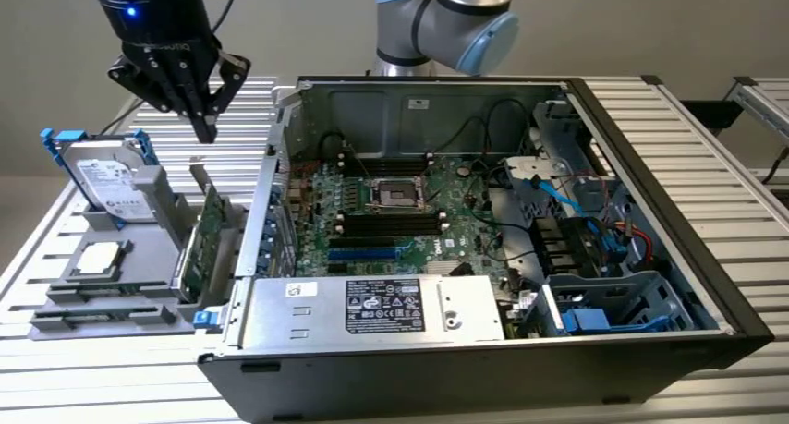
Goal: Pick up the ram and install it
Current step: 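Reach for the ram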
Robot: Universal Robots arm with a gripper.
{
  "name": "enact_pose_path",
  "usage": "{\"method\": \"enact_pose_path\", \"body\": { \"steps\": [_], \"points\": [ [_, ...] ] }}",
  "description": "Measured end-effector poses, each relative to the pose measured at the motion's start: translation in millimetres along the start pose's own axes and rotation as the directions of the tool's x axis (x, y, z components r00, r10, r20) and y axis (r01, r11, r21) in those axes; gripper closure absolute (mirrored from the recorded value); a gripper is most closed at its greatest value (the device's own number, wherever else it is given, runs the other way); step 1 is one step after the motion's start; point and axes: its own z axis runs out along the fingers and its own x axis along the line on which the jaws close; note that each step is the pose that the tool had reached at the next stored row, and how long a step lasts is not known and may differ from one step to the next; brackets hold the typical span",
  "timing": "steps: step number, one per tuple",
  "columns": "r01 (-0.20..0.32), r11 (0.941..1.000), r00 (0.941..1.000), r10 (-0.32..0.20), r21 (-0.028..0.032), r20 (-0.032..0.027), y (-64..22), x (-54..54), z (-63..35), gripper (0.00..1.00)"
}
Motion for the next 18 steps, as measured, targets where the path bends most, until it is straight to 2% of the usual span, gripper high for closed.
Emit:
{"method": "enact_pose_path", "body": {
  "steps": [8,18],
  "points": [
    [0.006,1.0000,1.0000,-0.006,0.0000,-0.0003,-8.6,27.5,1.9,0.89],
    [0.014,0.9999,0.9999,-0.014,-0.0001,-0.0006,-22.6,53.2,3.4,0.89]
  ]
}}
